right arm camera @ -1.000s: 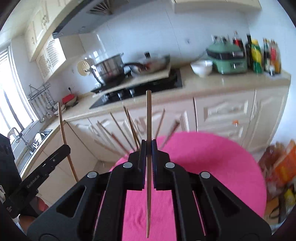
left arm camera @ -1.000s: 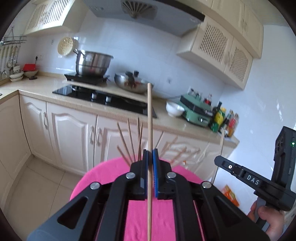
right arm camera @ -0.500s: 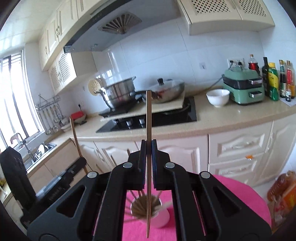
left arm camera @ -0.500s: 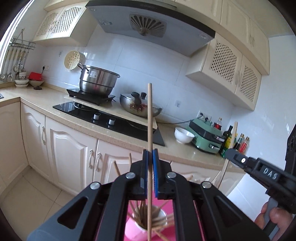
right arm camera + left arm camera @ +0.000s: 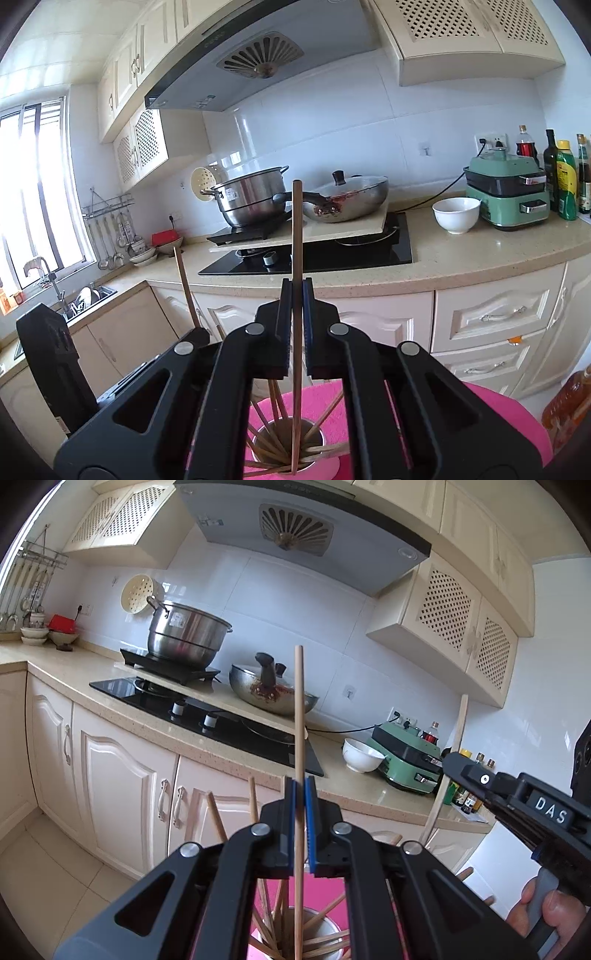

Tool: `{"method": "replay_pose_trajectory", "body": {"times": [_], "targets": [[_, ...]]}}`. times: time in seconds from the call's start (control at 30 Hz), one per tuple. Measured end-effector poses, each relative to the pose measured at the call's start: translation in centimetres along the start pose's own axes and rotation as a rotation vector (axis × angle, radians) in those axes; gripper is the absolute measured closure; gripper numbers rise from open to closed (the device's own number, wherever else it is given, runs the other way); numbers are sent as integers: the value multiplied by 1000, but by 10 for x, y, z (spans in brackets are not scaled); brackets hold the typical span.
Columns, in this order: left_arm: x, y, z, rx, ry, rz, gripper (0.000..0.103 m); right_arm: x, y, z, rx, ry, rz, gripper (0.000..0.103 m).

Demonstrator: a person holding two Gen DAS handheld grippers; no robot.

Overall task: Organize utensils
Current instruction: 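Lift both held chopsticks over the pink cup and lower them inside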

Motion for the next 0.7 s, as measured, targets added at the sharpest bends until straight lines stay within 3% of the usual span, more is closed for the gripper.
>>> {"method": "replay_pose_trajectory", "body": {"times": [0.4, 0.7], "targets": [[-2, -9, -4, 2, 5, -22, 98, -1, 3, -5, 29, 19, 30, 97], [5, -11, -2, 3, -4, -79, 98, 4, -13, -11, -10, 46, 38, 97]]}}
Point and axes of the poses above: each gripper's, at about its wrist camera, not at the fingertips, and z roughly against the way its jaws point, x to its right, y to its top, the point moved 3 cm from there along -z, roughly the way its jaws point, and after that the axes turned 4 degrees about y, right-handed, at the moved point
